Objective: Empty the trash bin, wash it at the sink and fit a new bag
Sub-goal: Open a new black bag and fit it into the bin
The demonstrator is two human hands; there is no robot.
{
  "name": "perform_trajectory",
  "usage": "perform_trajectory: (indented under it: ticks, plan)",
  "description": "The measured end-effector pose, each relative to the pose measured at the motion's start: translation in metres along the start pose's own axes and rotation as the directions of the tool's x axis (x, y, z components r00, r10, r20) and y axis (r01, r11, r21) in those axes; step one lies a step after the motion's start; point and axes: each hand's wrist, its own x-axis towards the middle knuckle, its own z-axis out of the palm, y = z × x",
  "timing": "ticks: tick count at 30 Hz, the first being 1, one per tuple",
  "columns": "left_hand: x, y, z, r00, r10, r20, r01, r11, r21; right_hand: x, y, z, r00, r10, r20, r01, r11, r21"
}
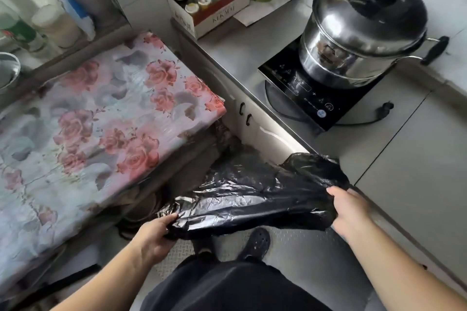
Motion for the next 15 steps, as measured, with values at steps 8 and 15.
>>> perform_trajectory:
  ticks: [8, 15]
  plan:
    - [-0.011, 0.018, 0.024, 0.826, 0.549, -0.13, -0.082, 0.345, 0.935, -0.036, 0.011, 0.025, 0.97, -0.16, 0.185, 0.172, 0.984, -0.053]
    - [-0.078, -0.001, 0.118, 0.827, 0.183, 0.531, -0.535, 0.543, 0.647, -0.082, 0.037, 0.053, 0.878, -0.156, 0.452, 0.255, 0.952, -0.167]
